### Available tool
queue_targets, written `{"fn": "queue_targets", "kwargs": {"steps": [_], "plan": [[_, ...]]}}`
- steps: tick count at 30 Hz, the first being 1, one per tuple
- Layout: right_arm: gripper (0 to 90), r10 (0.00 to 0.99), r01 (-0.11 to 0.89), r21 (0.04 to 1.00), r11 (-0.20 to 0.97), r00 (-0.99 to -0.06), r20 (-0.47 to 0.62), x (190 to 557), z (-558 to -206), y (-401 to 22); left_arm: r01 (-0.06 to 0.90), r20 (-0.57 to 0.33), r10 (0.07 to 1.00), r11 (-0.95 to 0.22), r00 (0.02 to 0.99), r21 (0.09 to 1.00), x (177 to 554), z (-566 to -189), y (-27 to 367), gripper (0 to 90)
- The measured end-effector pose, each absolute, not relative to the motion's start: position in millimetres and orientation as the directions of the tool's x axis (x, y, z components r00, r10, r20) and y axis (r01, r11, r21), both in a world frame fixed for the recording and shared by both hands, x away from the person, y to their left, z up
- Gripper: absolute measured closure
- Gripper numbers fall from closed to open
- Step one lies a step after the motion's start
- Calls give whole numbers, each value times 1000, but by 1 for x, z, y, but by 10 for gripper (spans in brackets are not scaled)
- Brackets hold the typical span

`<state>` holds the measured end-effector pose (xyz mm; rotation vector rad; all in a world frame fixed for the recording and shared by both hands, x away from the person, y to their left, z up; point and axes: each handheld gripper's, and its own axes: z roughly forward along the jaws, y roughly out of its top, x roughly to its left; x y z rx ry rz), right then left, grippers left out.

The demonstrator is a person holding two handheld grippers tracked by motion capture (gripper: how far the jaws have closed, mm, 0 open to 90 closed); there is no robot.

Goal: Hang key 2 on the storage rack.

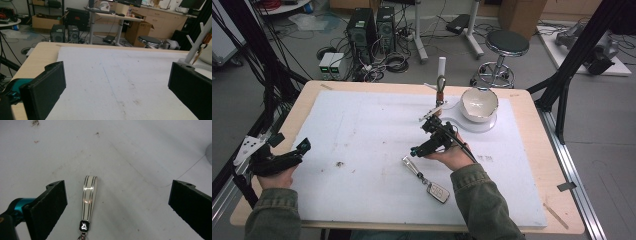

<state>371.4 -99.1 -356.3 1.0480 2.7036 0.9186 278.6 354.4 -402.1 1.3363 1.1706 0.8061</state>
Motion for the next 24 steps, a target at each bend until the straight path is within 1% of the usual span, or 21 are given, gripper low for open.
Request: {"fn": "queue_targets", "kwargs": {"steps": [15,17,24], "plan": [[18,629,584,519,625,-770,109,362,-377,-86,180,-171,947,124,272,976,279,-402,354,18],[38,624,586,508,631,-772,116,361,-381,-84,180,-170,947,124,273,976,279,-402,354,18],[54,608,577,481,660,-786,109,357,-388,-74,180,-171,947,124,272,976,279,-402,354,17]]}}
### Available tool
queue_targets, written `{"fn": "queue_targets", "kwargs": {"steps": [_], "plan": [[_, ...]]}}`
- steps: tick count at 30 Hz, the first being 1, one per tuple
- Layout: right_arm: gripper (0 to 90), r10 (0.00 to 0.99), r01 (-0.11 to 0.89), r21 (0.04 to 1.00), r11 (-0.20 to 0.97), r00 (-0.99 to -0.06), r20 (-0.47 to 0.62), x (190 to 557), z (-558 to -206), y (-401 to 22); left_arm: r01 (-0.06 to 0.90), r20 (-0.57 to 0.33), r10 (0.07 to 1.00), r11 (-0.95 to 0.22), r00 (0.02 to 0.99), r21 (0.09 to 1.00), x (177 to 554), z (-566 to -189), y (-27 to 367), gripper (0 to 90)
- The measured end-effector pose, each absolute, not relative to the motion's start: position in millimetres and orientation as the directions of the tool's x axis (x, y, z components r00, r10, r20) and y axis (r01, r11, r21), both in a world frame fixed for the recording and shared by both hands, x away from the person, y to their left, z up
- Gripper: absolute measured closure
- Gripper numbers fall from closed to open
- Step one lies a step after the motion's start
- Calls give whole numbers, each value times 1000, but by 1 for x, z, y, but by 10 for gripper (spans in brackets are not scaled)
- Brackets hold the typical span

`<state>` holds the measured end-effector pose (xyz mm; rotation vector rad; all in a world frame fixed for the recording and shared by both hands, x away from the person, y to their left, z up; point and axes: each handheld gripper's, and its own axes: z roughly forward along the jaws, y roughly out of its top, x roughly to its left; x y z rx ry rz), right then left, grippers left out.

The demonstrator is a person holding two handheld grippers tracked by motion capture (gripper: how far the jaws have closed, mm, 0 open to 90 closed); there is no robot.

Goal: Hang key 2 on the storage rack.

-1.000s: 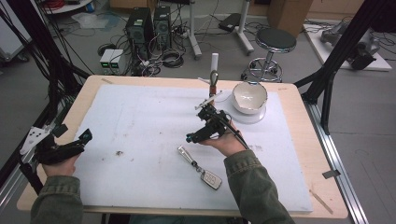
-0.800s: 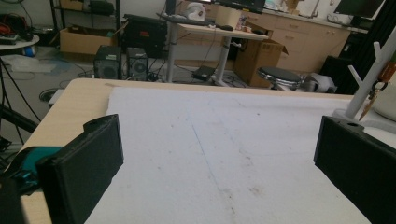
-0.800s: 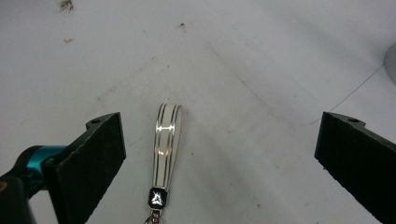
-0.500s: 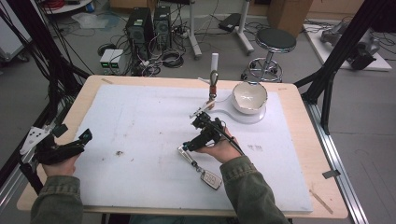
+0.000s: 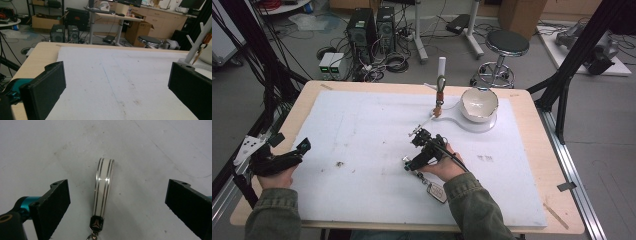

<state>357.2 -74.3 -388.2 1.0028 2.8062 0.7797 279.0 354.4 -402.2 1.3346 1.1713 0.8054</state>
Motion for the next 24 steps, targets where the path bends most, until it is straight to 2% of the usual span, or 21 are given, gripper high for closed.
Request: {"fn": "queue_targets", "kwargs": {"steps": [13,24], "plan": [[169,587,566,442,696,-803,105,359,-401,-61,180,-171,946,124,274,976,280,-402,354,17],[325,584,572,429,699,-803,119,363,-409,-54,182,-167,946,119,277,976,280,-402,354,18]]}}
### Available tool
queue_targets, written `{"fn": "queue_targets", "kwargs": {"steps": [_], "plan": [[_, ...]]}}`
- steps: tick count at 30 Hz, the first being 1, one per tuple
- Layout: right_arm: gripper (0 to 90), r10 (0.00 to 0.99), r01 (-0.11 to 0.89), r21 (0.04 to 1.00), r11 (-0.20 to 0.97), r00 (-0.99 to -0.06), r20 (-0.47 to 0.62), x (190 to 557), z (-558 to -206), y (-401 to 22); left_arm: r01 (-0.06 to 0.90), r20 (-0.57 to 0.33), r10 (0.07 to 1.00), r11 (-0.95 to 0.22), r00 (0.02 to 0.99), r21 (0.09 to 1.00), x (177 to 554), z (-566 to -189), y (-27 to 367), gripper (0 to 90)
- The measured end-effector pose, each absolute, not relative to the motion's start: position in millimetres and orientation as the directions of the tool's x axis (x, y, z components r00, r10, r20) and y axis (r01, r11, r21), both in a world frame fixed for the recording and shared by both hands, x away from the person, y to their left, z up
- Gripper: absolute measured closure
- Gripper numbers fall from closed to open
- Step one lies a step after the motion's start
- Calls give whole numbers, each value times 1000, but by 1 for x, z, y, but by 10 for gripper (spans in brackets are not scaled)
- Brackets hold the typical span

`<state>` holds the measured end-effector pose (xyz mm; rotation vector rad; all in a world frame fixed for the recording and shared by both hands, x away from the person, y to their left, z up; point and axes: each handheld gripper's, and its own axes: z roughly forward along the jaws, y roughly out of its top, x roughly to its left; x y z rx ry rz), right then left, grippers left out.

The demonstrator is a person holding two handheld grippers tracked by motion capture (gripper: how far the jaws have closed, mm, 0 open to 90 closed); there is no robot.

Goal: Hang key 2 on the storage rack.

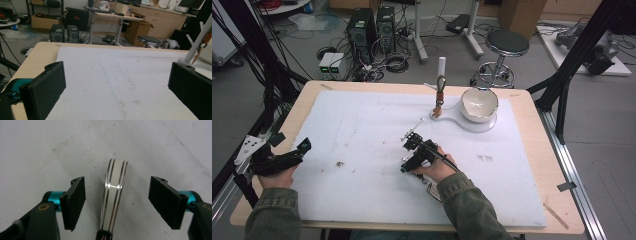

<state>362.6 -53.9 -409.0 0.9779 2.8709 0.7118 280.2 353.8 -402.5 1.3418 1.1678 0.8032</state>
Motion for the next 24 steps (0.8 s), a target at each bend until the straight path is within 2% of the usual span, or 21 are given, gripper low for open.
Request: {"fn": "queue_targets", "kwargs": {"steps": [24], "plan": [[685,628,627,386,676,-765,144,376,-413,-50,186,-167,946,117,277,976,281,-403,354,18]]}}
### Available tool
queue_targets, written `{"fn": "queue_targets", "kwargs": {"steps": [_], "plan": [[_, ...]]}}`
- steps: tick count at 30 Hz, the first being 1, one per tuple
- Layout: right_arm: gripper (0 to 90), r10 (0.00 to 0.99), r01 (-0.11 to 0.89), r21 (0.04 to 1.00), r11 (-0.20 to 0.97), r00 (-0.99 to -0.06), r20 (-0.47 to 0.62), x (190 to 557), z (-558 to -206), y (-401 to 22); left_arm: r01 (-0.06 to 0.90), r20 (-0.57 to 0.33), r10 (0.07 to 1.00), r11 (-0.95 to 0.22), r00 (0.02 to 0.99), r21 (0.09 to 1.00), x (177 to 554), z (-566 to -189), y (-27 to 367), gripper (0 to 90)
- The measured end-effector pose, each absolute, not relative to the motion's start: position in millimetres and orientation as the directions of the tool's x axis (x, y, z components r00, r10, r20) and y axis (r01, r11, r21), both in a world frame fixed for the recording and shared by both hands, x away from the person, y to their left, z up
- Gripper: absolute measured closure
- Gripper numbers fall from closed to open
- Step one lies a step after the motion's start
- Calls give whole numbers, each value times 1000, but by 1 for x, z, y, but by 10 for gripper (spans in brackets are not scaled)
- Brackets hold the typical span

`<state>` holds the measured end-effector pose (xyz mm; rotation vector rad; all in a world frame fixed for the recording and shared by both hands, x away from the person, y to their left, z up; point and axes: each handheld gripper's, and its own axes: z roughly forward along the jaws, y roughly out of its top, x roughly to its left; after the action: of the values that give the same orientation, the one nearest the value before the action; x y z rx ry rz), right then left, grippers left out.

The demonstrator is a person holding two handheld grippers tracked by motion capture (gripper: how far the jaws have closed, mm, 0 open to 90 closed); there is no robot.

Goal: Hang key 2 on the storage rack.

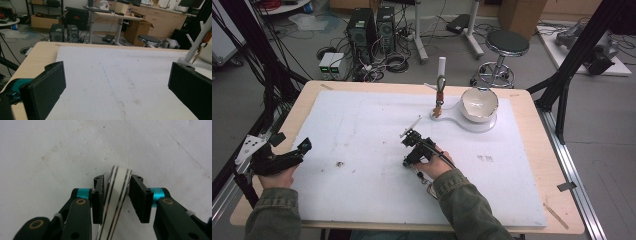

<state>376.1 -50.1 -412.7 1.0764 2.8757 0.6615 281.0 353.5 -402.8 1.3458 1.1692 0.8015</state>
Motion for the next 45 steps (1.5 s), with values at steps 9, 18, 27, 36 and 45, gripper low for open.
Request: {"fn": "queue_targets", "kwargs": {"steps": [9,18,27,36,45], "plan": [[734,600,614,367,699,-783,166,373,-410,-49,187,-166,946,116,277,975,281,-403,354,18],[736,594,595,410,691,-791,146,371,-385,-51,185,-170,946,121,277,975,281,-403,354,18],[737,622,612,470,637,-767,157,372,-366,-63,188,-170,946,120,277,975,281,-403,353,18],[737,643,623,528,577,-745,176,374,-347,-78,189,-170,946,120,277,975,281,-403,353,18],[737,658,616,573,540,-734,169,374,-326,-91,188,-172,945,122,279,975,282,-403,353,18]]}}
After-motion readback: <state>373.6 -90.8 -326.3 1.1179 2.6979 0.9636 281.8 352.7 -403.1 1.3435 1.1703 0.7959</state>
